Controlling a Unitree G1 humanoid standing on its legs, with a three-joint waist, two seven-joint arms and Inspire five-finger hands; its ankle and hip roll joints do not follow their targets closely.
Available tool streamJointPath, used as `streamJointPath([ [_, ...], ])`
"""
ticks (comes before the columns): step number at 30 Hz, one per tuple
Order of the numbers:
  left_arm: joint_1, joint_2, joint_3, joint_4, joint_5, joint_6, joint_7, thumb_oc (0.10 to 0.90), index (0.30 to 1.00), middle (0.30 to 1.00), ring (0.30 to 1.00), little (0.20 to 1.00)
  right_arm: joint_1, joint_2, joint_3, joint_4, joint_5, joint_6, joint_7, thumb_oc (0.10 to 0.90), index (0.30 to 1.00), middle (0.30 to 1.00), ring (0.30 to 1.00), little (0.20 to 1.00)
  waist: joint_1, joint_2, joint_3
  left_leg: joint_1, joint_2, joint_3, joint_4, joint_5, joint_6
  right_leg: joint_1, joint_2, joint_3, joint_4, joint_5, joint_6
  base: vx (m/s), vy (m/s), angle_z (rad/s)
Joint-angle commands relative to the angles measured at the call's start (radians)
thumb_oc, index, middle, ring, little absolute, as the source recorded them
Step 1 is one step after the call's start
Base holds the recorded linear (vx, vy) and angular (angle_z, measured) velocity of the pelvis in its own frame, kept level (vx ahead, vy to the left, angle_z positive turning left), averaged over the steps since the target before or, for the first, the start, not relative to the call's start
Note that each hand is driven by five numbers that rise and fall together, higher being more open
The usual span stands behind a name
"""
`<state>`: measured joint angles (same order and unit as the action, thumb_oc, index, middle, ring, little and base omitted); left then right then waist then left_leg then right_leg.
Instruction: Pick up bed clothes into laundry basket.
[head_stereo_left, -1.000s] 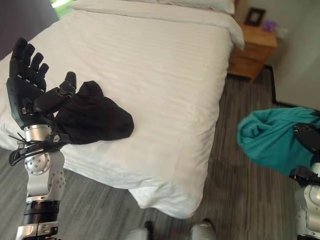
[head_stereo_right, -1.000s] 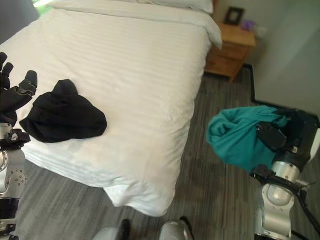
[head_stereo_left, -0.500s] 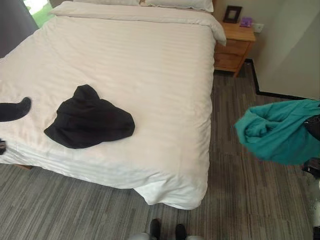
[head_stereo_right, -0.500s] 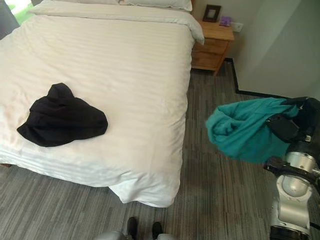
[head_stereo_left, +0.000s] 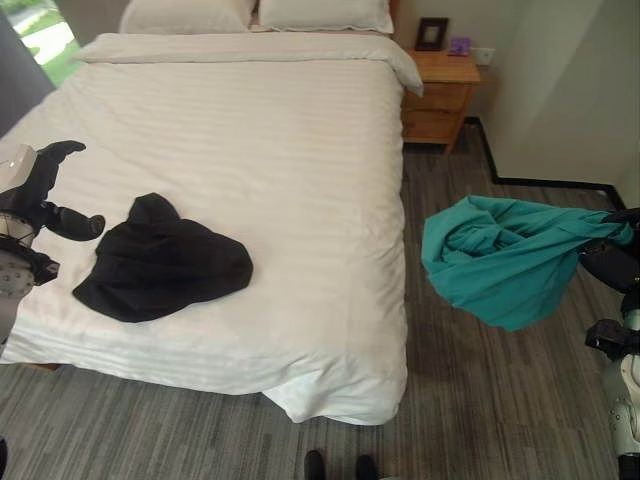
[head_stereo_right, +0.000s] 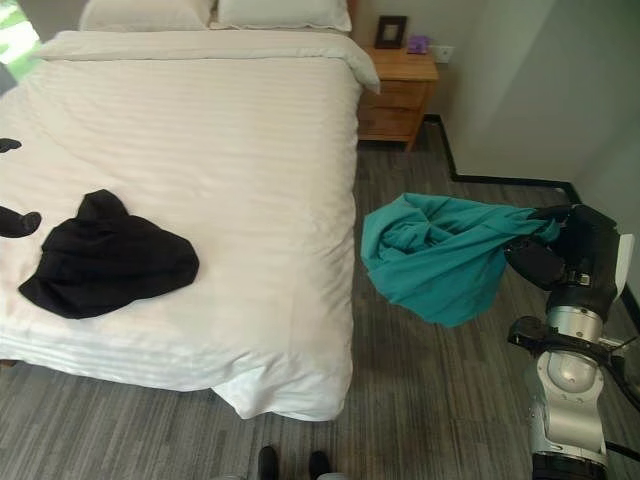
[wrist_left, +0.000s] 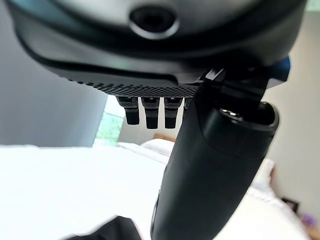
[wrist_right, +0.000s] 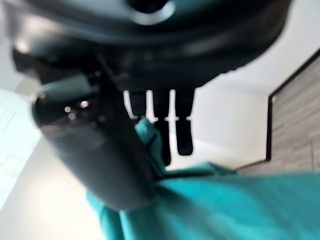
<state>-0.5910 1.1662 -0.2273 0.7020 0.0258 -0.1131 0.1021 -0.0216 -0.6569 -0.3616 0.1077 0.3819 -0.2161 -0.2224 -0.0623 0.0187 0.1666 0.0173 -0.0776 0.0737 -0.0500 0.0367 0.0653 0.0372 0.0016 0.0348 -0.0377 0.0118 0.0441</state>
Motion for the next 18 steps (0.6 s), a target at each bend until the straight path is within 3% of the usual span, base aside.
streamJointPath([
  [1, -0.227, 0.07, -0.006, 0.051, -0.026, -0.012, 0.049, 0.8, 0.9, 0.9, 0.9, 0.9, -0.103, -0.1, -0.066, -0.075, 0.027, -0.13, -0.024, 0.4, 0.3, 0.3, 0.3, 0.3, -0.001, -0.01, -0.068, -0.01, 0.036, -0.098, -0.029, -0.009, -0.048, -0.033, -0.025, 0.04, 0.023, -0.006, 0.09, 0.03, 0.035, -0.25],
  [6, -0.356, 0.05, -0.094, 0.194, 0.011, 0.013, 0.066, 0.8, 0.9, 0.9, 0.9, 0.9, -0.116, -0.109, -0.058, -0.053, 0.034, -0.128, -0.039, 0.4, 0.3, 0.3, 0.3, 0.3, -0.019, -0.035, -0.04, -0.03, 0.04, -0.091, -0.03, -0.018, -0.047, -0.053, -0.02, 0.051, 0.015, -0.002, 0.096, -0.01, 0.018, -0.08],
  [10, -0.475, 0.053, -0.159, 0.316, 0.055, 0.051, 0.094, 0.8, 0.9, 0.9, 0.9, 0.9, -0.13, -0.113, -0.057, -0.035, 0.045, -0.138, -0.052, 0.4, 0.3, 0.3, 0.3, 0.3, -0.026, -0.075, -0.003, -0.073, 0.054, -0.076, -0.019, -0.015, -0.047, -0.096, -0.01, 0.069, 0.014, 0.022, 0.102, -0.05, -0.011, -0.13],
  [17, -0.466, 0.064, -0.131, 0.408, 0.084, 0.094, 0.086, 0.8, 0.9, 0.9, 0.9, 0.9, -0.1, -0.086, -0.072, -0.028, 0.038, -0.131, -0.057, 0.4, 0.3, 0.3, 0.3, 0.3, -0.018, -0.124, 0.031, -0.111, 0.07, -0.056, 0.018, -0.031, -0.047, -0.124, -0.001, 0.089, 0.004, 0.042, 0.106, -0.01, -0.021, -0.15],
  [18, -0.438, 0.053, -0.107, 0.445, 0.075, 0.092, 0.084, 0.8, 0.9, 0.9, 0.9, 0.9, -0.098, -0.083, -0.075, -0.026, 0.049, -0.137, -0.059, 0.4, 0.3, 0.3, 0.3, 0.3, -0.018, -0.14, 0.048, -0.125, 0.074, -0.055, 0.027, -0.033, -0.048, -0.136, 0.002, 0.09, 0.003, 0.045, 0.104, -0.02, -0.015, -0.12],
])
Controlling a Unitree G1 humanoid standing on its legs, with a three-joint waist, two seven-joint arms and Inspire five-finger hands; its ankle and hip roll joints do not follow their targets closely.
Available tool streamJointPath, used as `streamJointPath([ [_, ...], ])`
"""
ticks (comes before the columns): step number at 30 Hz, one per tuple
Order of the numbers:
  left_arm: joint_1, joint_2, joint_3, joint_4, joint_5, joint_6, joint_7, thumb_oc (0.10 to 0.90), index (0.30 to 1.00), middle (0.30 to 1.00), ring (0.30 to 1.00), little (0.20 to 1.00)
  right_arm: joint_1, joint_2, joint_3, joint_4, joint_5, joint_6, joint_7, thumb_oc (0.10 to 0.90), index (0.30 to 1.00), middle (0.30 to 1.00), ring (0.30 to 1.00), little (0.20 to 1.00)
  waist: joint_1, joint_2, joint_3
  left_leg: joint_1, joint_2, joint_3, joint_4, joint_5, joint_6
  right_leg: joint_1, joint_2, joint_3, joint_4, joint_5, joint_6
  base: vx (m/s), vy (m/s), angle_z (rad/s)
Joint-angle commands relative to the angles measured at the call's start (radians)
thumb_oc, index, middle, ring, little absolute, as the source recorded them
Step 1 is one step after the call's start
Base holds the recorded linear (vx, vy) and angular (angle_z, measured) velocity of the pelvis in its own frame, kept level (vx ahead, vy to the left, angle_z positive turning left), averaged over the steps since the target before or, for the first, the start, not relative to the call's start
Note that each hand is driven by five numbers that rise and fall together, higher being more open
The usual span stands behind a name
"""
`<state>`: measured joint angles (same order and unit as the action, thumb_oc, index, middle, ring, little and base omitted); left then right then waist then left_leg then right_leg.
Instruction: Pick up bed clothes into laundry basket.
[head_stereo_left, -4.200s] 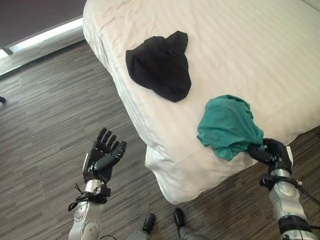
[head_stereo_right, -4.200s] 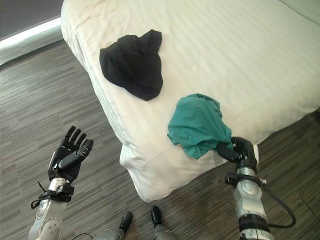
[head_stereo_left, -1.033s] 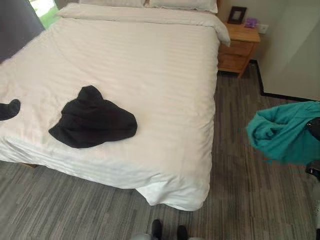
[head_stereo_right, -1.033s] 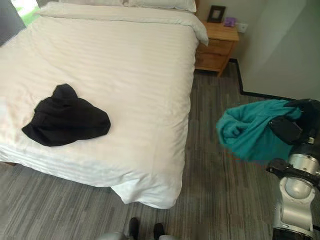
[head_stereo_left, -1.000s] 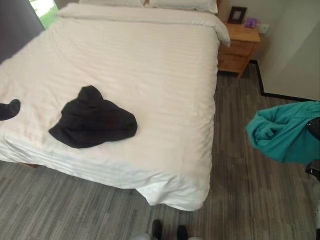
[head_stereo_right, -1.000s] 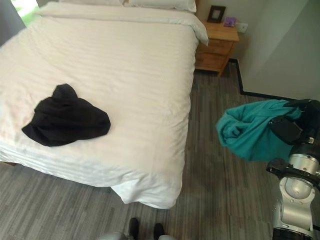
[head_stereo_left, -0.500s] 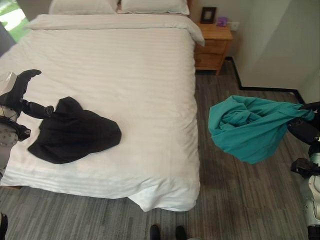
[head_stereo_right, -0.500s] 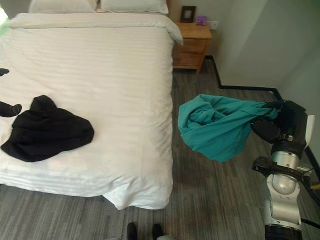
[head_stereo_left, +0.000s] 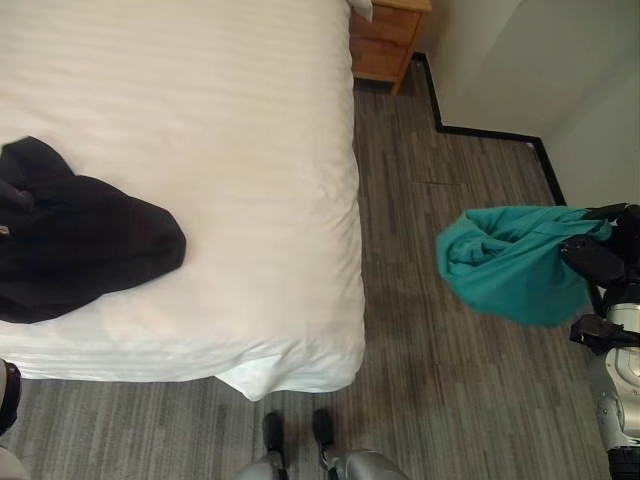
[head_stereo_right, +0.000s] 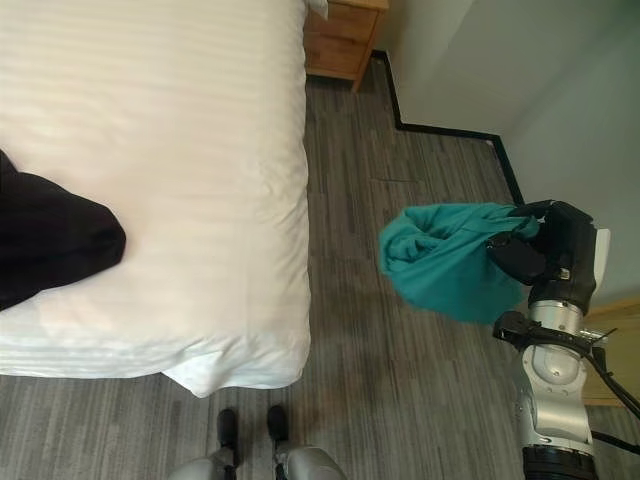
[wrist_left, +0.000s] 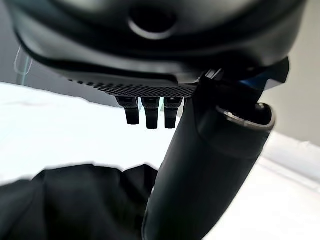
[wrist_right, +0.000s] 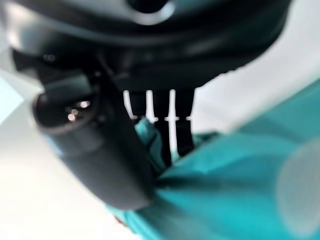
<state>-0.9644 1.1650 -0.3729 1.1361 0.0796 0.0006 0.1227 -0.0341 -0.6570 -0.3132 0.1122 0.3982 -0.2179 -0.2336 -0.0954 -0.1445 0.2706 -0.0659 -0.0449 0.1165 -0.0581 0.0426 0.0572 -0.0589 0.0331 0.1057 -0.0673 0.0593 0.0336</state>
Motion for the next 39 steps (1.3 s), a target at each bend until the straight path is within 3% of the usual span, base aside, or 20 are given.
streamJointPath([
  [1, -0.062, 0.055, 0.041, 0.014, 0.021, -0.024, 0.064, 0.8, 0.9, 0.9, 0.9, 0.9, -0.087, -0.085, -0.121, -0.028, 0.034, -0.136, -0.047, 0.4, 0.3, 0.3, 0.3, 0.3, 0.014, 0.024, -0.056, -0.043, 0.042, -0.098, 0.037, -0.039, -0.04, -0.041, -0.029, 0.019, 0.033, -0.002, 0.114, -0.04, -0.025, -0.12],
  [5, 0.021, 0.018, 0.091, 0.052, 0.037, -0.009, 0.063, 0.8, 0.9, 0.9, 0.9, 0.9, -0.084, -0.076, -0.106, -0.045, 0.048, -0.144, -0.037, 0.4, 0.3, 0.3, 0.3, 0.3, 0.013, -0.008, -0.027, -0.075, 0.046, -0.101, 0.048, -0.037, -0.044, -0.068, -0.02, 0.02, 0.026, 0.009, 0.109, -0.05, -0.047, -0.04],
  [6, 0.076, -0.012, 0.123, 0.091, 0.043, 0.001, 0.045, 0.8, 0.9, 0.9, 0.9, 0.9, -0.078, -0.078, -0.097, -0.058, 0.032, -0.134, -0.036, 0.4, 0.3, 0.3, 0.3, 0.3, 0.008, -0.029, -0.012, -0.094, 0.051, -0.108, 0.052, -0.031, -0.046, -0.085, -0.015, 0.016, 0.026, 0.016, 0.108, -0.08, -0.075, 0.04],
  [10, 0.246, -0.098, 0.23, 0.182, 0.047, 0.045, -0.068, 0.8, 0.9, 0.9, 0.9, 0.9, -0.058, -0.051, -0.115, -0.089, 0.03, -0.114, -0.026, 0.4, 0.3, 0.3, 0.3, 0.3, 0.004, -0.048, -0.01, -0.103, 0.058, -0.107, 0.055, -0.035, -0.047, -0.091, -0.008, 0.021, 0.015, 0.022, 0.106, -0.02, -0.021, 0.02],
  [11, 0.276, -0.115, 0.258, 0.211, 0.042, 0.052, -0.08, 0.714, 0.771, 0.771, 0.771, 0.771, -0.057, -0.05, -0.112, -0.089, 0.023, -0.109, -0.025, 0.4, 0.3, 0.3, 0.3, 0.3, 0.002, -0.05, -0.014, -0.099, 0.06, -0.104, 0.054, -0.037, -0.047, -0.089, -0.005, 0.027, 0.013, 0.022, 0.105, 0.0, 0.0, 0.0],
  [12, 0.282, -0.115, 0.263, 0.211, 0.042, 0.051, -0.08, 0.596, 0.594, 0.594, 0.594, 0.594, -0.058, -0.052, -0.109, -0.089, 0.023, -0.109, -0.025, 0.4, 0.3, 0.3, 0.3, 0.3, 0.001, -0.049, -0.015, -0.098, 0.06, -0.103, 0.053, -0.038, -0.047, -0.089, -0.005, 0.028, 0.012, 0.022, 0.105, 0.04, -0.005, -0.09],
  [13, 0.313, -0.135, 0.293, 0.254, 0.039, 0.052, -0.091, 0.4, 0.3, 0.3, 0.3, 0.3, -0.051, -0.052, -0.111, -0.088, 0.016, -0.104, -0.017, 0.4, 0.3, 0.3, 0.3, 0.3, -0.006, -0.057, -0.027, -0.084, 0.064, -0.096, 0.05, -0.043, -0.048, -0.081, 0.001, 0.037, 0.01, 0.017, 0.103, 0.04, -0.003, -0.15],
  [17, 0.347, -0.136, 0.317, 0.243, 0.032, 0.047, -0.095, 0.4, 0.3, 0.3, 0.3, 0.3, -0.042, -0.064, -0.121, -0.079, 0.025, -0.109, -0.018, 0.4, 0.3, 0.3, 0.3, 0.3, -0.01, -0.05, -0.045, -0.053, 0.067, -0.086, 0.036, -0.05, -0.049, -0.067, 0.006, 0.047, 0.009, 0.004, 0.099, 0.04, 0.004, -0.19],
  [20, 0.343, -0.114, 0.355, 0.123, -0.102, 0.024, -0.065, 0.4, 0.3, 0.3, 0.3, 0.3, -0.031, -0.07, -0.136, -0.064, 0.039, -0.113, -0.019, 0.4, 0.3, 0.3, 0.3, 0.3, 0.001, -0.029, -0.059, -0.018, 0.064, -0.092, 0.015, -0.051, -0.05, -0.043, 0.002, 0.04, 0.008, -0.009, 0.096, 0.05, -0.009, -0.06],
  [21, 0.33, -0.099, 0.379, 0.022, -0.213, -0.009, -0.031, 0.4, 0.3, 0.3, 0.3, 0.3, -0.034, -0.074, -0.141, -0.055, 0.037, -0.11, -0.022, 0.4, 0.3, 0.3, 0.3, 0.3, 0.014, -0.013, -0.066, -0.005, 0.061, -0.101, 0.008, -0.051, -0.051, -0.028, -0.004, 0.03, 0.008, -0.017, 0.094, 0.02, -0.016, 0.04],
  [22, 0.334, -0.099, 0.381, 0.017, -0.216, -0.007, -0.03, 0.4, 0.3, 0.3, 0.3, 0.3, -0.034, -0.074, -0.141, -0.055, 0.037, -0.11, -0.021, 0.4, 0.3, 0.3, 0.3, 0.3, 0.013, -0.013, -0.065, -0.004, 0.06, -0.102, 0.006, -0.049, -0.051, -0.027, -0.004, 0.029, 0.008, -0.017, 0.094, 0.03, -0.023, 0.05],
  [23, 0.331, -0.087, 0.414, -0.129, -0.354, -0.066, -0.011, 0.4, 0.3, 0.3, 0.3, 0.3, -0.038, -0.081, -0.142, -0.05, 0.036, -0.106, -0.017, 0.4, 0.3, 0.3, 0.3, 0.3, 0.027, 0.007, -0.074, 0.01, 0.054, -0.113, -0.003, -0.046, -0.052, -0.016, -0.011, 0.017, 0.009, -0.025, 0.091, 0.03, -0.01, 0.1],
  [25, 0.336, -0.077, 0.424, -0.173, -0.389, -0.083, -0.007, 0.4, 0.3, 0.3, 0.3, 0.3, -0.041, -0.087, -0.143, -0.046, 0.032, -0.101, -0.015, 0.4, 0.3, 0.3, 0.3, 0.3, 0.032, 0.015, -0.079, 0.016, 0.051, -0.118, -0.008, -0.045, -0.053, -0.009, -0.013, 0.012, 0.009, -0.03, 0.09, 0.03, -0.014, 0.15],
  [27, 0.395, -0.072, 0.502, -0.459, -0.563, -0.17, 0.047, 0.4, 0.3, 0.3, 0.3, 0.3, -0.038, -0.102, -0.153, -0.038, 0.013, -0.087, -0.01, 0.4, 0.3, 0.3, 0.3, 0.3, 0.046, 0.04, -0.096, 0.035, 0.044, -0.14, -0.02, -0.037, -0.056, 0.012, -0.02, -0.005, 0.016, -0.045, 0.083, 0.0, -0.035, 0.25],
  [28, 0.41, -0.075, 0.514, -0.471, -0.564, -0.168, 0.051, 0.4, 0.3, 0.3, 0.3, 0.3, -0.038, -0.105, -0.152, -0.039, 0.013, -0.086, -0.01, 0.4, 0.3, 0.3, 0.3, 0.3, 0.043, 0.042, -0.094, 0.029, 0.043, -0.14, -0.016, -0.027, -0.058, 0.007, -0.02, -0.007, 0.019, -0.038, 0.082, -0.03, -0.046, 0.44],
  [30, 0.47, -0.128, 0.592, -0.683, -0.702, -0.252, 0.093, 0.4, 0.3, 0.3, 0.3, 0.3, -0.043, -0.116, -0.164, -0.028, 0.001, -0.074, -0.019, 0.4, 0.3, 0.3, 0.3, 0.3, 0.052, 0.064, -0.12, 0.041, 0.039, -0.157, -0.02, -0.022, -0.061, 0.022, -0.025, -0.019, 0.032, -0.053, 0.075, -0.01, -0.049, 0.4],
  [37, 0.684, -0.252, 0.737, -1.067, -0.669, -0.315, 0.104, 0.4, 0.3, 0.3, 0.3, 0.3, -0.055, -0.124, -0.204, -0.076, -0.015, -0.077, -0.013, 0.4, 0.3, 0.3, 0.3, 0.3, 0.064, 0.101, -0.161, 0.062, 0.032, -0.173, 0.012, -0.025, -0.07, 0.064, -0.037, -0.042, 0.04, -0.068, 0.058, -0.02, -0.042, 0.16],
  [38, 0.715, -0.288, 0.745, -1.144, -0.655, -0.322, 0.094, 0.4, 0.3, 0.3, 0.3, 0.3, -0.093, -0.131, -0.182, -0.076, -0.007, -0.085, -0.016, 0.4, 0.3, 0.3, 0.3, 0.3, 0.075, 0.1, -0.152, 0.052, 0.019, -0.202, 0.084, -0.05, -0.075, 0.061, -0.038, -0.024, 0.053, -0.065, 0.055, -0.2, -0.018, -0.02],
  [39, 0.762, -0.341, 0.771, -1.227, -0.656, -0.333, 0.069, 0.4, 0.3, 0.3, 0.3, 0.3, -0.161, -0.123, -0.136, -0.097, 0.018, -0.097, 0.004, 0.4, 0.3, 0.3, 0.3, 0.3, 0.115, 0.088, -0.123, 0.041, -0.033, -0.357, 0.223, -0.104, -0.101, 0.035, -0.041, 0.045, 0.094, -0.047, 0.059, -0.19, -0.01, -0.08],
])
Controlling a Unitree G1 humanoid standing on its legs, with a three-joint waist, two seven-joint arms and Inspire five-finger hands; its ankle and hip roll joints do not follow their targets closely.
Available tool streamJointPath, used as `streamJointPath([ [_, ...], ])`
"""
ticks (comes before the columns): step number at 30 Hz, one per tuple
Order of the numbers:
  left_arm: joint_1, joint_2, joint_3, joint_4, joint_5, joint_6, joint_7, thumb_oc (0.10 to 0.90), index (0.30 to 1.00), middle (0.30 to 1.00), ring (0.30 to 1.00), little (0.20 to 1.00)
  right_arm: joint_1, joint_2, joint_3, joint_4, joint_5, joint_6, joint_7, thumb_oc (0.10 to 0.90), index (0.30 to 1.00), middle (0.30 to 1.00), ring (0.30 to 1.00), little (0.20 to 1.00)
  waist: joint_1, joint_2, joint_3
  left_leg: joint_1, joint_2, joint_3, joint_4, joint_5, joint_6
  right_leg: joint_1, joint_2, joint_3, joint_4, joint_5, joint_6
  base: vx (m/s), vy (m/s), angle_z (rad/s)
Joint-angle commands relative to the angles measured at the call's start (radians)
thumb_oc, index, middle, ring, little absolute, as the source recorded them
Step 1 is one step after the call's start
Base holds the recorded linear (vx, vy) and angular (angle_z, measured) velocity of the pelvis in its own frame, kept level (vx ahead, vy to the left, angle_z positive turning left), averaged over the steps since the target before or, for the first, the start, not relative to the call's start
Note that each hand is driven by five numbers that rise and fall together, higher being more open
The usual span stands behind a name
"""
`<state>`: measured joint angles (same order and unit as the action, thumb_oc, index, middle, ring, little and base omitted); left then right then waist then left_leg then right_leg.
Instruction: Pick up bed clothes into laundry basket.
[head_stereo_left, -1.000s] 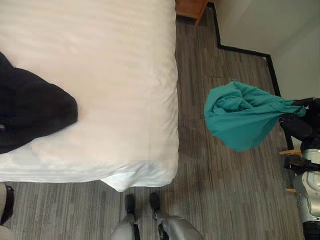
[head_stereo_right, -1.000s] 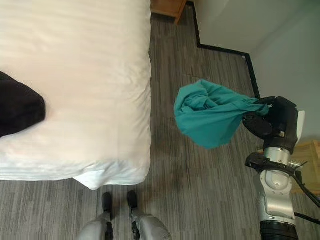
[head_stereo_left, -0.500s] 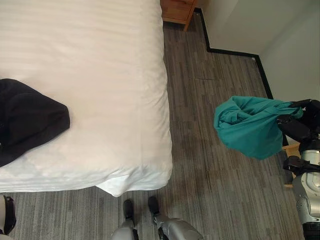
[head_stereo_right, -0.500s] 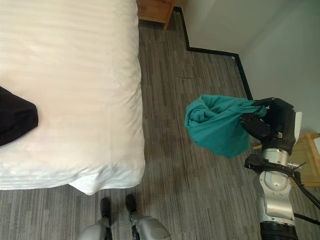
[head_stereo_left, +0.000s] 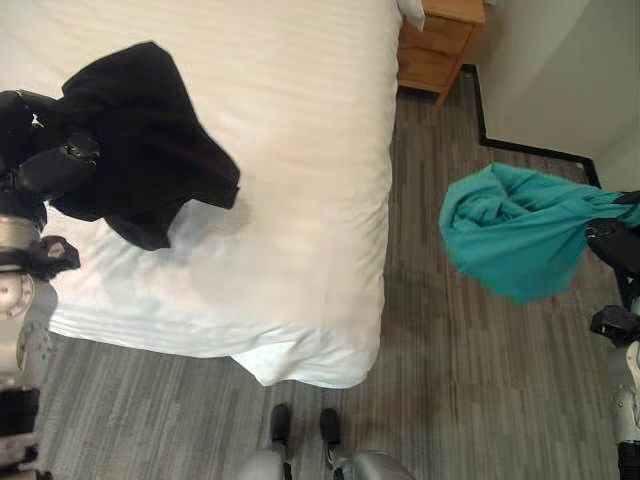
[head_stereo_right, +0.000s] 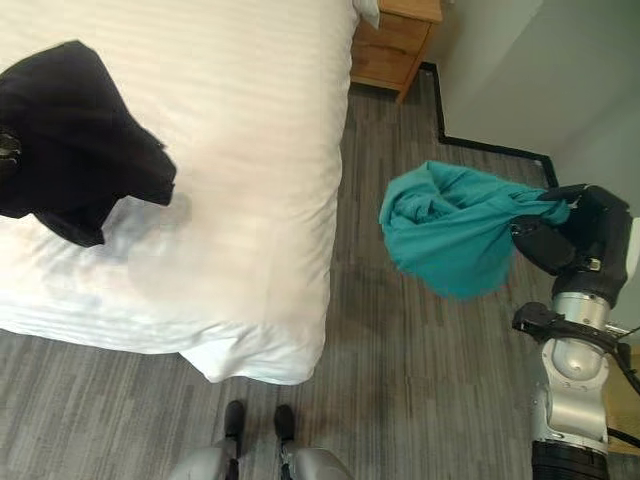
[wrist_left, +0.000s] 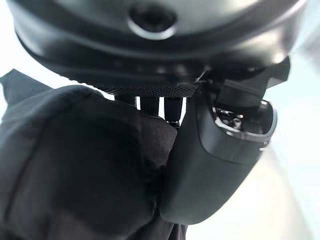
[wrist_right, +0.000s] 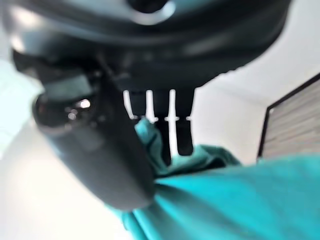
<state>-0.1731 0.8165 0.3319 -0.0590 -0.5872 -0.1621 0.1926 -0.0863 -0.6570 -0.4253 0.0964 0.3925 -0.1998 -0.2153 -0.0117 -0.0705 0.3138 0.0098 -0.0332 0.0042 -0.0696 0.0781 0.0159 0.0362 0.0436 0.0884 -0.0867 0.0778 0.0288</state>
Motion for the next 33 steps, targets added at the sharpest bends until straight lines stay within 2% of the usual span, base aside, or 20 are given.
streamJointPath([
  [1, -0.024, 0.006, 0.072, -0.035, 0.011, -0.169, -0.001, 0.4, 0.3, 0.3, 0.3, 0.3, -0.113, -0.124, -0.02, -0.08, 0.024, -0.115, -0.014, 0.4, 0.3, 0.3, 0.3, 0.3, 0.029, 0.016, -0.168, -0.037, -0.045, -0.242, 0.24, -0.146, -0.058, -0.061, -0.051, 0.064, 0.113, -0.069, 0.064, -0.2, 0.037, -0.57],
  [3, 0.019, -0.05, 0.102, -0.155, 0.022, -0.171, -0.042, 0.4, 0.3, 0.3, 0.3, 0.3, -0.131, -0.102, -0.011, -0.133, 0.011, -0.094, 0.02, 0.4, 0.3, 0.3, 0.3, 0.3, 0.018, 0.016, -0.18, 0.012, -0.015, -0.366, 0.33, -0.171, -0.073, -0.115, -0.049, 0.172, 0.124, -0.026, 0.098, -0.18, 0.108, -1.12],
  [7, 0.033, -0.1, 0.098, -0.248, 0.04, -0.176, -0.081, 0.4, 0.3, 0.3, 0.3, 0.3, -0.119, -0.086, -0.041, -0.186, -0.058, -0.081, 0.006, 0.4, 0.3, 0.3, 0.3, 0.3, -0.036, 0.044, -0.212, 0.086, 0.001, -0.433, 0.34, -0.213, -0.058, -0.178, -0.018, 0.29, 0.118, 0.033, 0.133, -0.15, 0.128, -1.09],
  [8, 0.034, -0.114, 0.095, -0.262, 0.037, -0.18, -0.089, 0.4, 0.3, 0.3, 0.3, 0.3, -0.122, -0.074, -0.037, -0.198, -0.053, -0.08, 0.011, 0.4, 0.3, 0.3, 0.3, 0.3, -0.039, 0.047, -0.214, 0.103, -0.001, -0.425, 0.322, -0.229, -0.056, -0.194, -0.014, 0.308, 0.109, 0.056, 0.139, -0.39, 0.213, -1.27],
  [9, -0.002, -0.16, 0.025, -0.293, 0.016, -0.176, -0.117, 0.4, 0.3, 0.3, 0.3, 0.3, -0.106, -0.032, -0.019, -0.228, -0.048, -0.086, 0.019, 0.4, 0.3, 0.3, 0.3, 0.3, -0.093, 0.051, -0.207, 0.127, -0.024, -0.412, 0.25, -0.314, -0.015, -0.241, 0.004, 0.368, 0.074, 0.107, 0.16, -0.37, 0.143, -1.47],
  [11, -0.022, -0.17, -0.008, -0.302, 0.023, -0.178, -0.129, 0.4, 0.3, 0.3, 0.3, 0.3, -0.098, -0.003, -0.016, -0.246, -0.049, -0.089, 0.023, 0.4, 0.3, 0.3, 0.3, 0.3, -0.109, 0.051, -0.206, 0.134, -0.037, -0.364, 0.21, -0.334, 0.002, -0.267, 0.011, 0.383, 0.039, 0.122, 0.178, -0.43, 0.2, -1.58],
  [12, -0.044, -0.182, -0.043, -0.299, 0.053, -0.171, -0.131, 0.4, 0.3, 0.3, 0.3, 0.3, -0.083, 0.042, 0.011, -0.251, -0.045, -0.089, 0.034, 0.4, 0.3, 0.3, 0.3, 0.3, -0.125, 0.058, -0.18, 0.129, -0.054, -0.27, 0.179, -0.328, 0.029, -0.323, 0.028, 0.342, 0.02, 0.114, 0.208, -0.45, 0.201, -1.63],
  [14, -0.036, -0.182, -0.043, -0.293, 0.066, -0.17, -0.127, 0.4, 0.3, 0.3, 0.3, 0.3, -0.08, 0.071, 0.028, -0.28, -0.064, -0.084, 0.038, 0.4, 0.3, 0.3, 0.3, 0.3, -0.119, 0.052, -0.164, 0.121, -0.061, -0.212, 0.18, -0.313, 0.03, -0.343, 0.025, 0.31, 0.021, 0.114, 0.211, -0.5, -0.012, -2.97],
  [15, -0.011, -0.194, -0.037, -0.282, 0.048, -0.17, -0.123, 0.4, 0.3, 0.3, 0.3, 0.3, -0.066, 0.103, 0.081, -0.29, -0.056, -0.084, 0.055, 0.4, 0.3, 0.3, 0.3, 0.3, -0.101, 0.058, -0.14, 0.095, -0.036, -0.112, 0.169, -0.27, 0.024, -0.346, -0.042, 0.073, 0.159, 0.042, 0.146, -0.75, -0.175, -3.19],
  [16, 0.009, -0.199, -0.027, -0.277, 0.042, -0.168, -0.118, 0.4, 0.3, 0.3, 0.3, 0.3, -0.063, 0.125, 0.11, -0.319, -0.055, -0.077, 0.062, 0.4, 0.3, 0.3, 0.3, 0.3, -0.098, 0.067, -0.14, 0.079, -0.016, -0.055, 0.153, -0.235, 0.025, -0.33, -0.062, -0.008, 0.273, 0.004, 0.119, -0.6, -0.161, -2.77],
  [17, 0.012, -0.198, -0.025, -0.278, 0.041, -0.168, -0.118, 0.4, 0.3, 0.3, 0.3, 0.3, -0.062, 0.127, 0.111, -0.322, -0.057, -0.074, 0.061, 0.4, 0.3, 0.3, 0.3, 0.3, -0.096, 0.068, -0.142, 0.086, -0.014, -0.054, 0.149, -0.241, 0.026, -0.332, -0.058, -0.006, 0.286, -0.012, 0.12, -0.53, -0.122, -2.98],
  [18, 0.048, -0.225, -0.006, -0.264, 0.018, -0.161, -0.113, 0.4, 0.3, 0.3, 0.3, 0.3, -0.057, 0.154, 0.127, -0.36, -0.045, -0.063, 0.083, 0.4, 0.3, 0.3, 0.3, 0.3, -0.079, 0.095, -0.148, 0.055, 0.041, 0.055, 0.122, -0.188, 0.029, -0.278, -0.123, -0.13, 0.469, -0.089, 0.085, -0.33, -0.076, -3.03],
  [19, 0.051, -0.226, -0.004, -0.266, 0.017, -0.16, -0.114, 0.4, 0.3, 0.3, 0.3, 0.3, -0.055, 0.153, 0.127, -0.363, -0.044, -0.062, 0.083, 0.4, 0.3, 0.3, 0.3, 0.3, -0.076, 0.093, -0.148, 0.057, 0.039, 0.06, 0.119, -0.184, 0.028, -0.285, -0.124, -0.125, 0.476, -0.09, 0.083, -0.65, -0.193, -2.83],
  [20, 0.074, -0.255, 0.003, -0.266, 0.015, -0.152, -0.113, 0.4, 0.3, 0.3, 0.3, 0.3, -0.072, 0.17, 0.147, -0.377, -0.055, -0.06, 0.083, 0.4, 0.3, 0.3, 0.3, 0.3, -0.05, 0.106, -0.171, 0.026, 0.065, 0.151, 0.105, -0.154, 0.028, -0.201, -0.222, -0.201, 0.575, -0.122, 0.073, -0.31, -0.12, -2.17],
  [23, 0.091, -0.268, 0.016, -0.288, 0.036, -0.139, -0.112, 0.4, 0.3, 0.3, 0.3, 0.3, -0.07, 0.185, 0.145, -0.383, -0.074, -0.046, 0.08, 0.4, 0.3, 0.3, 0.3, 0.3, -0.02, 0.092, -0.211, 0.005, 0.071, 0.226, 0.096, -0.134, 0.016, -0.092, -0.284, -0.203, 0.476, -0.105, 0.095, -0.36, -0.334, -2.2],
  [24, 0.109, -0.282, 0.01, -0.285, 0.038, -0.143, -0.104, 0.4, 0.3, 0.3, 0.3, 0.3, -0.088, 0.178, 0.148, -0.354, -0.083, -0.041, 0.062, 0.4, 0.3, 0.3, 0.3, 0.3, 0.0, 0.072, -0.233, -0.037, 0.111, 0.284, 0.116, -0.122, -0.013, -0.015, -0.309, -0.21, 0.34, -0.129, 0.121, -0.25, -0.427, -1.17],
  [25, 0.118, -0.278, 0.028, -0.291, 0.036, -0.135, -0.096, 0.4, 0.3, 0.3, 0.3, 0.3, -0.067, 0.185, 0.136, -0.353, -0.064, -0.034, 0.064, 0.4, 0.3, 0.3, 0.3, 0.3, -0.003, 0.065, -0.237, -0.058, 0.137, 0.29, 0.125, -0.108, -0.024, 0.009, -0.255, -0.172, 0.277, -0.2, 0.115, -0.26, -0.443, -1.13],
  [28, 0.141, -0.291, 0.064, -0.284, 0.05, -0.128, -0.098, 0.4, 0.3, 0.3, 0.3, 0.3, -0.013, 0.187, 0.123, -0.386, -0.025, -0.039, 0.096, 0.4, 0.3, 0.3, 0.3, 0.3, -0.021, 0.039, -0.222, -0.108, 0.187, 0.31, 0.172, -0.078, -0.06, 0.015, -0.215, -0.14, 0.161, -0.202, 0.094, -0.17, -0.36, -0.81],
  [31, 0.144, -0.332, 0.032, -0.276, 0.049, -0.129, -0.097, 0.4, 0.3, 0.3, 0.3, 0.3, -0.075, 0.111, 0.195, -0.316, 0.024, -0.027, 0.134, 0.4, 0.3, 0.3, 0.3, 0.3, 0.038, 0.004, -0.171, -0.126, 0.099, -0.019, 0.279, -0.102, -0.096, -0.04, -0.167, -0.02, 0.125, -0.131, 0.071, -0.25, -0.366, -1.0],
  [33, 0.161, -0.347, 0.038, -0.29, 0.042, -0.124, -0.107, 0.4, 0.3, 0.3, 0.3, 0.3, -0.069, 0.107, 0.195, -0.313, 0.044, -0.024, 0.156, 0.4, 0.3, 0.3, 0.3, 0.3, 0.037, -0.005, -0.174, -0.103, 0.064, -0.056, 0.308, -0.132, -0.09, -0.044, -0.146, 0.01, 0.095, -0.096, 0.076, -0.2, -0.287, -1.13],
])
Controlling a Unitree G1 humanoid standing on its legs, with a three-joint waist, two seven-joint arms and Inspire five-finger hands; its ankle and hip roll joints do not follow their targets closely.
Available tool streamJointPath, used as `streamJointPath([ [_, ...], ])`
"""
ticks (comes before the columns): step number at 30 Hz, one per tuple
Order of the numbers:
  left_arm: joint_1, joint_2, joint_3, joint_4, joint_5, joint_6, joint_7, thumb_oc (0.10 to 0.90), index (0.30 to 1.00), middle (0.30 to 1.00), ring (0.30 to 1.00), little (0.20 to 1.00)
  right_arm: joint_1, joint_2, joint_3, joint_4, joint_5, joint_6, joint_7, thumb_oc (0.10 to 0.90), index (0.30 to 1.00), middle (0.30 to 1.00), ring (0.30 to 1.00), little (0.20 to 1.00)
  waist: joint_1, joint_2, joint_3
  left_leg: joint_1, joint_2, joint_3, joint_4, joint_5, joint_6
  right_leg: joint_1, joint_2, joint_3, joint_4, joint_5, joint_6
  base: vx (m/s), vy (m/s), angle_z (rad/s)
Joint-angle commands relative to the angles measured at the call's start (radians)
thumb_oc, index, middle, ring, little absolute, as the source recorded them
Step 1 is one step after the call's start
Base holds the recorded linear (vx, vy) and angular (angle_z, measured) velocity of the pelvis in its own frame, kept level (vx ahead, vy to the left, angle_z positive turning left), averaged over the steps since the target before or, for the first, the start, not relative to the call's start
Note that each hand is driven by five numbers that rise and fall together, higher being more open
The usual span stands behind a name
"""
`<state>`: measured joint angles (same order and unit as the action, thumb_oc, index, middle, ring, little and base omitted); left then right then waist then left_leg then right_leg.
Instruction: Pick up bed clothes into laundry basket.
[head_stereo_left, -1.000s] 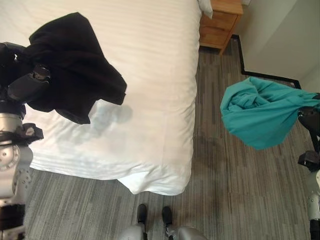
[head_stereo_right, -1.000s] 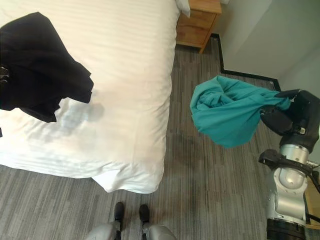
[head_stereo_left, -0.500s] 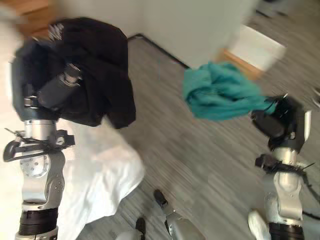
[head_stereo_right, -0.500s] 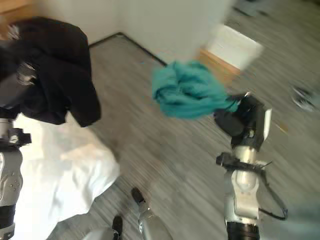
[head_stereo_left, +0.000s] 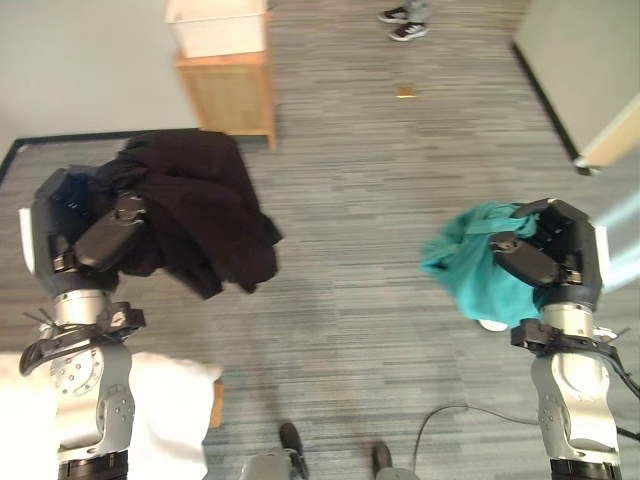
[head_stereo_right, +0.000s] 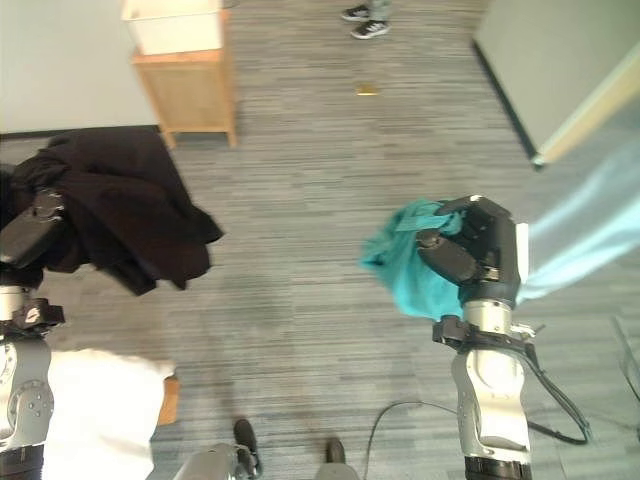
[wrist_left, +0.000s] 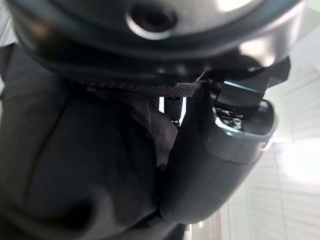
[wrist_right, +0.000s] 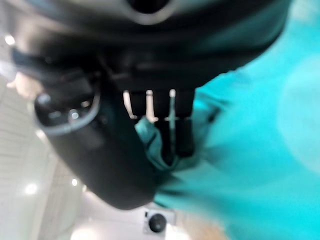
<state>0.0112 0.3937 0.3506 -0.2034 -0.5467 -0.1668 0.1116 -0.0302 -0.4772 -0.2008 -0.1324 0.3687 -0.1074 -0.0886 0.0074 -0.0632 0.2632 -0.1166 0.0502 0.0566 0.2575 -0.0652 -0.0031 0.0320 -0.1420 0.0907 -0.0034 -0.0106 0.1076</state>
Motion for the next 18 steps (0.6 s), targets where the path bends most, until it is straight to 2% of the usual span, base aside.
streamJointPath([
  [1, -0.023, 0.076, 0.02, -0.146, 0.001, -0.118, -0.026, 0.4, 0.3, 0.3, 0.3, 0.3, -0.126, -0.073, -0.03, -0.084, 0.068, -0.116, 0.03, 0.4, 0.3, 0.3, 0.3, 0.3, 0.02, -0.012, -0.128, 0.025, -0.019, -0.107, -0.02, 0.004, -0.07, -0.037, 0.04, 0.008, 0.008, -0.011, -0.003, -0.14, -0.255, -0.82],
  [2, -0.017, 0.065, 0.027, -0.148, -0.017, -0.118, -0.024, 0.4, 0.3, 0.3, 0.3, 0.3, -0.132, -0.069, -0.044, -0.075, 0.066, -0.119, 0.012, 0.4, 0.3, 0.3, 0.3, 0.3, 0.016, -0.003, -0.143, 0.049, -0.047, -0.106, -0.08, -0.031, -0.048, -0.039, 0.066, 0.027, -0.012, 0.001, -0.004, 0.01, -0.096, -0.75],
  [3, -0.016, 0.064, 0.028, -0.148, -0.017, -0.118, -0.024, 0.4, 0.3, 0.3, 0.3, 0.3, -0.131, -0.069, -0.043, -0.076, 0.066, -0.118, 0.011, 0.4, 0.3, 0.3, 0.3, 0.3, 0.018, -0.002, -0.143, 0.055, -0.046, -0.104, -0.088, -0.029, -0.047, -0.037, 0.067, 0.029, -0.014, 0.002, -0.004, -0.09, -0.11, -0.79],
  [4, -0.012, 0.058, 0.024, -0.138, -0.004, -0.112, -0.011, 0.4, 0.3, 0.3, 0.3, 0.3, -0.105, -0.049, -0.065, -0.087, 0.052, -0.115, 0.002, 0.4, 0.3, 0.3, 0.3, 0.3, 0.002, 0.027, -0.161, 0.088, -0.048, -0.075, -0.205, 0.003, -0.028, -0.039, 0.096, 0.021, -0.034, 0.018, -0.01, -0.06, -0.01, -0.45],
  [5, -0.011, 0.058, 0.023, -0.138, -0.003, -0.112, -0.011, 0.4, 0.3, 0.3, 0.3, 0.3, -0.102, -0.048, -0.066, -0.089, 0.051, -0.114, 0.002, 0.4, 0.3, 0.3, 0.3, 0.3, 0.002, 0.028, -0.161, 0.096, -0.047, -0.075, -0.217, 0.008, -0.028, -0.037, 0.096, 0.02, -0.036, 0.019, -0.01, -0.09, 0.0, -0.06],
  [7, -0.036, 0.038, -0.013, -0.124, -0.002, -0.102, 0.002, 0.4, 0.3, 0.3, 0.3, 0.3, -0.056, -0.013, -0.092, -0.093, 0.02, -0.106, -0.014, 0.4, 0.3, 0.3, 0.3, 0.3, -0.023, 0.045, -0.173, 0.106, -0.08, -0.121, -0.247, 0.029, -0.009, -0.032, 0.116, 0.015, -0.042, 0.011, -0.025, -0.06, 0.001, 0.13],
  [12, -0.008, 0.045, 0.004, -0.126, 0.022, -0.093, -0.014, 0.4, 0.3, 0.3, 0.3, 0.3, -0.031, -0.008, -0.109, -0.096, 0.017, -0.1, 0.0, 0.4, 0.3, 0.3, 0.3, 0.3, -0.031, 0.05, -0.189, 0.123, -0.079, -0.129, -0.265, 0.037, -0.007, -0.014, 0.122, 0.012, -0.046, 0.007, -0.032, -0.02, -0.007, 0.16],
  [13, 0.093, 0.002, -0.139, 0.124, 0.206, 0.013, 0.011, 0.4, 0.3, 0.3, 0.3, 0.3, 0.05, 0.099, -0.042, 0.04, 0.066, -0.075, -0.018, 0.4, 0.3, 0.3, 0.3, 0.3, 0.024, 0.032, -0.165, 0.127, -0.077, -0.176, -0.312, 0.064, -0.006, -0.019, 0.098, -0.133, 0.038, -0.055, -0.041, -0.01, 0.014, 0.04],
  [18, 0.072, 0.021, -0.119, 0.095, 0.235, -0.001, 0.03, 0.4, 0.3, 0.3, 0.3, 0.3, -0.006, 0.09, 0.022, 0.055, 0.065, -0.062, 0.007, 0.4, 0.3, 0.3, 0.3, 0.3, 0.053, 0.029, -0.189, 0.141, -0.084, -0.189, -0.326, 0.07, -0.001, 0.001, 0.093, -0.151, 0.028, -0.056, -0.036, 0.02, 0.014, 0.11],
])
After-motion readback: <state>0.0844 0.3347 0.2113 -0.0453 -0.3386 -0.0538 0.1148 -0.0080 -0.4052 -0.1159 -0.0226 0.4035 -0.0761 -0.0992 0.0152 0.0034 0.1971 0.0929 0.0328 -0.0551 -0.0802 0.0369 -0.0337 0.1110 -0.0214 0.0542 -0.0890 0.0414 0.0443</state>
